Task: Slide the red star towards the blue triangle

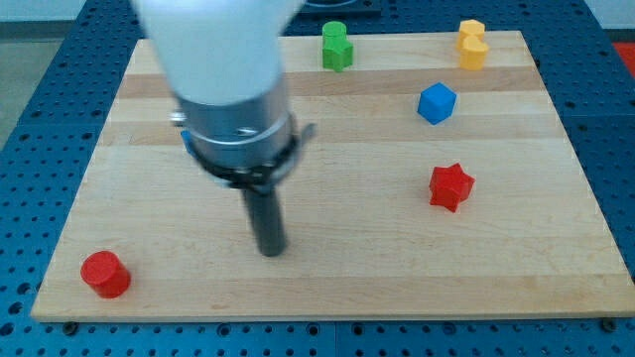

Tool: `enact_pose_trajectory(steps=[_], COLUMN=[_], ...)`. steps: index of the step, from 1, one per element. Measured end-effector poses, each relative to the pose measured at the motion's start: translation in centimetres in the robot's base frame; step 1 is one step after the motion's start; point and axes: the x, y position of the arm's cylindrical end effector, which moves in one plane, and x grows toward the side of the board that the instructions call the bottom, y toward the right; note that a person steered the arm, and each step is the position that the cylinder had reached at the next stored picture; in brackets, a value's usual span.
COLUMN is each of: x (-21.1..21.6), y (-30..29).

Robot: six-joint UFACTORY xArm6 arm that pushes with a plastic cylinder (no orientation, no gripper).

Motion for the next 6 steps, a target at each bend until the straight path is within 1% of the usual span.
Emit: enact_pose_trajectory(steps=[1, 2, 3, 4, 6], x=[0.1, -2.5, -5.8, -6.9, -6.6], y=[8.3, 18.3, 25.3, 24.3, 17.4])
